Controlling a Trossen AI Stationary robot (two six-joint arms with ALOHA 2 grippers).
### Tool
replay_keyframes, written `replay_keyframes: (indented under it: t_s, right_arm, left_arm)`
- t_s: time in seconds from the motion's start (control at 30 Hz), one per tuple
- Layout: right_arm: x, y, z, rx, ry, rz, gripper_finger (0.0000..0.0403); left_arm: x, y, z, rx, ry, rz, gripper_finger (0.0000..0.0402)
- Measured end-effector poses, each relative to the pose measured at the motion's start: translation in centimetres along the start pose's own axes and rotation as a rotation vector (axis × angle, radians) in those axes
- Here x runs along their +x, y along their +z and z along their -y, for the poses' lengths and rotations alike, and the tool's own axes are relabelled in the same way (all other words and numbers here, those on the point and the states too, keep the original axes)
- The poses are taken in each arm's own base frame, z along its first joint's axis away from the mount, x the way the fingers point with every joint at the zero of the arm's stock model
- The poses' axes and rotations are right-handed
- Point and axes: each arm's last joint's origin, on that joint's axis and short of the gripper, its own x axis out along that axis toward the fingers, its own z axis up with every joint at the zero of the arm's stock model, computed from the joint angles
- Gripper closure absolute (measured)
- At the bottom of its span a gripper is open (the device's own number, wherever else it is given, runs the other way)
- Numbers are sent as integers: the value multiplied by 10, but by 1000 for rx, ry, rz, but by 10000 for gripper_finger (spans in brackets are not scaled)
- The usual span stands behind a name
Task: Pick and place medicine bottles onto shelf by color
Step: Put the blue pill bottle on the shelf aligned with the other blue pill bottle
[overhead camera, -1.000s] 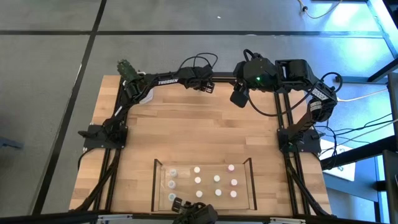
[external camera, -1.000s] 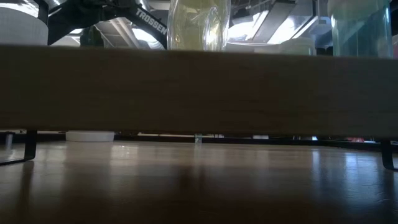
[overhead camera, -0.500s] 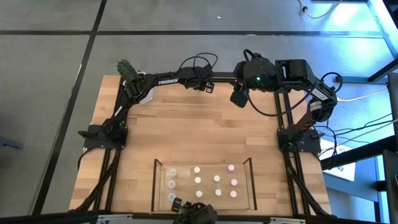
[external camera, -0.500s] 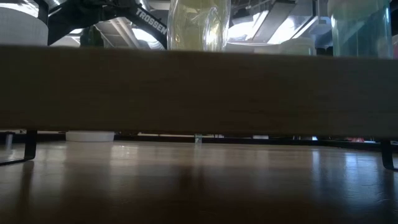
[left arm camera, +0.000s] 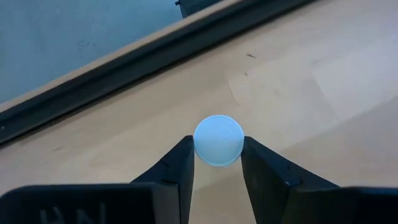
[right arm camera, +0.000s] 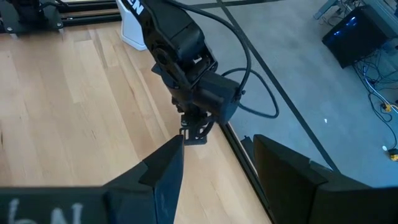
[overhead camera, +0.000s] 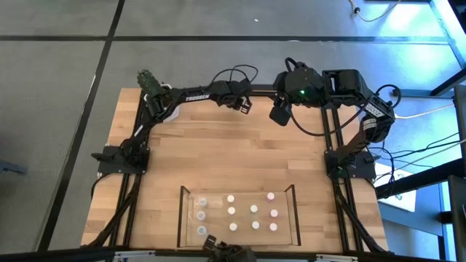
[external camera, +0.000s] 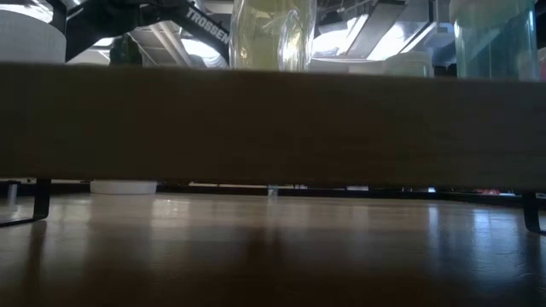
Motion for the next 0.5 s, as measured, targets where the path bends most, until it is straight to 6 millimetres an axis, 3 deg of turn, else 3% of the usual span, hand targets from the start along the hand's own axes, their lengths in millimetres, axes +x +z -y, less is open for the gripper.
replay_keyframes:
  t_s: [0.3,0.5]
  right_arm:
    - [0,0,0,0,0,0,209]
    - [0,0,0,1,1,4,209]
  left_arm:
    - [-13,-11,11,67,-30,-41,294]
    - [-41,-6,9,125,-66,-17,294]
